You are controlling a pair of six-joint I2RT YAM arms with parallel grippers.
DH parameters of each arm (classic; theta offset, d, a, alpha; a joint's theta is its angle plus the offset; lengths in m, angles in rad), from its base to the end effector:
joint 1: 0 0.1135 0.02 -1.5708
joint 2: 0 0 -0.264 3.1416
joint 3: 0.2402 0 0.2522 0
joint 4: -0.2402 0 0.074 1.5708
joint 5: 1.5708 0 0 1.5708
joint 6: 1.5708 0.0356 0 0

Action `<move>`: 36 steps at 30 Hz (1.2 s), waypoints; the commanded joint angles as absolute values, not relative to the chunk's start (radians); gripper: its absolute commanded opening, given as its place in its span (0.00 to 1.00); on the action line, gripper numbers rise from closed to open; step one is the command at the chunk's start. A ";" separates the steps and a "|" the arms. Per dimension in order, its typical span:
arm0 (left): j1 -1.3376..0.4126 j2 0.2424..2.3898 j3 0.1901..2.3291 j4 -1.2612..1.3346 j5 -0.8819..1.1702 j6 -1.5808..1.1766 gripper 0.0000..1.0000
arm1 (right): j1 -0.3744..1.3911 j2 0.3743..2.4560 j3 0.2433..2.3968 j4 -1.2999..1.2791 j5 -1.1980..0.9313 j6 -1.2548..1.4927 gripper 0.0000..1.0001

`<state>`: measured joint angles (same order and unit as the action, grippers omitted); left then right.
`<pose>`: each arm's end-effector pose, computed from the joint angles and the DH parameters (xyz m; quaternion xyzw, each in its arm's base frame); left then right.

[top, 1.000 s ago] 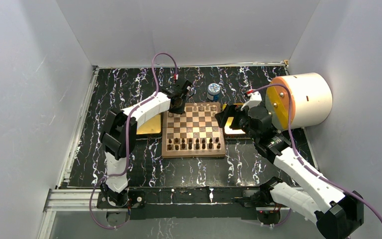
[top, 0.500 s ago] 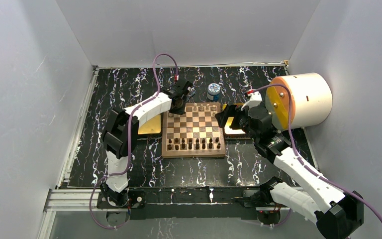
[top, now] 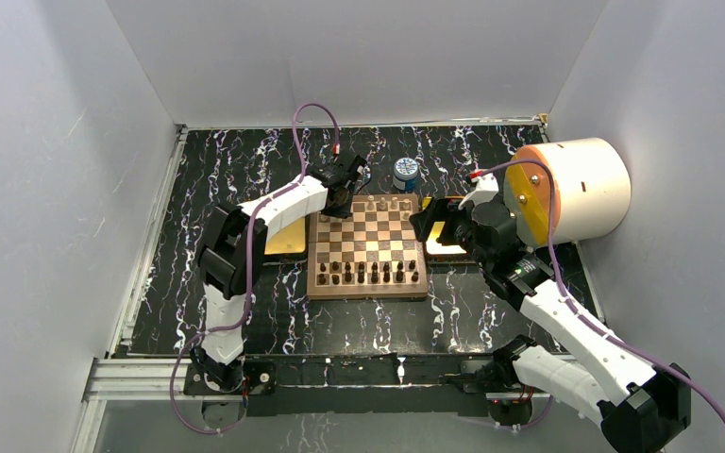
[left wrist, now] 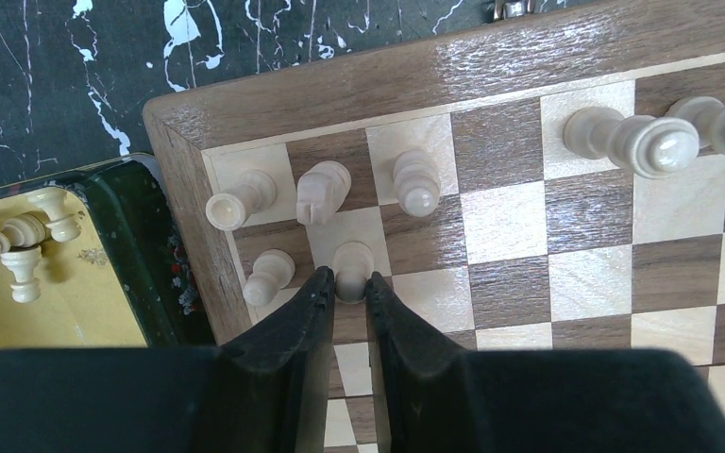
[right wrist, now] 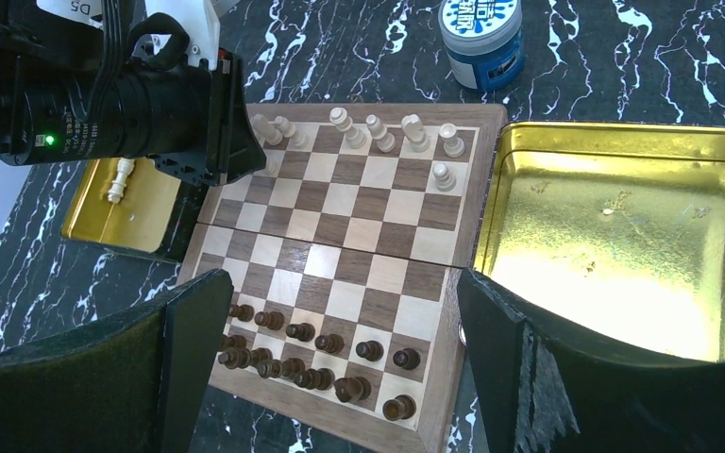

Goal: Set up the chess pieces on the board
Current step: Place the chess piece on the chessboard.

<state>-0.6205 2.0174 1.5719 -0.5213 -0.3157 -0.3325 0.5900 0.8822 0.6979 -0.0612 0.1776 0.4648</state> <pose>0.3662 -0.2481 0.2114 0.0890 0.9398 -0.0014 0.3298 0.1778 0.1115 0.3049 0.0053 0.7871 0.2480 0.5647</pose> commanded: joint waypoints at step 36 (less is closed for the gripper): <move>-0.465 1.697 1.481 -0.564 -0.305 -0.318 0.31 | 0.590 0.909 0.752 -0.026 0.163 0.443 0.99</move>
